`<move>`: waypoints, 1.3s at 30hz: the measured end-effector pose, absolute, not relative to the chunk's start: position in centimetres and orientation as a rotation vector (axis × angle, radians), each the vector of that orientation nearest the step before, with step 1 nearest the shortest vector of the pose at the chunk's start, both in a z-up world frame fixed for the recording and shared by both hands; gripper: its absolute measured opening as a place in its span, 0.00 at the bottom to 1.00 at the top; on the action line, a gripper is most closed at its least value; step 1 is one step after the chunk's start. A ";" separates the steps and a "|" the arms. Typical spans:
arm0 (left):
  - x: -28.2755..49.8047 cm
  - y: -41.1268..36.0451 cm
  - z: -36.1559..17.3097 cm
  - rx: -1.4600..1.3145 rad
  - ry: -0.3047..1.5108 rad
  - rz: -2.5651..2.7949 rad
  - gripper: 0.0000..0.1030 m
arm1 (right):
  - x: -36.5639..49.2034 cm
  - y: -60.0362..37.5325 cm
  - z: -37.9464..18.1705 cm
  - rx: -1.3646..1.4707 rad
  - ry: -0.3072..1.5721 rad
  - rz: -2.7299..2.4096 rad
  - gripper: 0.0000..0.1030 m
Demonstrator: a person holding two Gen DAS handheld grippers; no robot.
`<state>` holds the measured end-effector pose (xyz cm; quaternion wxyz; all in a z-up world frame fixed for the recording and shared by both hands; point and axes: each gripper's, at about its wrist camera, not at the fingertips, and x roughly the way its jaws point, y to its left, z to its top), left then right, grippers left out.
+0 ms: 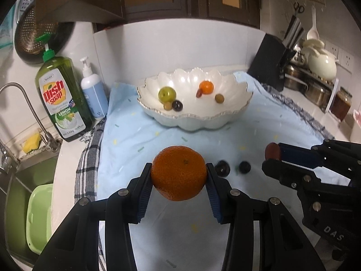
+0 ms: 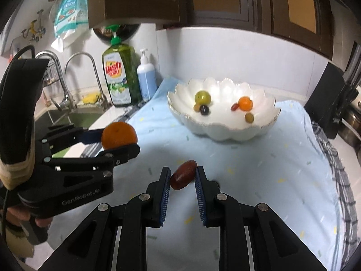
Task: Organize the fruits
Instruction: 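Carry the orange and the date up over the white bowl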
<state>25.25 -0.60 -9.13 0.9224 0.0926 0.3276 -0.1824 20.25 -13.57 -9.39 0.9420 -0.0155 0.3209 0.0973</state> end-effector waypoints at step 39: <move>33.5 -7.8 -1.8 0.058 0.593 -0.366 0.43 | 30.0 -22.2 -2.7 -0.012 0.532 0.172 0.23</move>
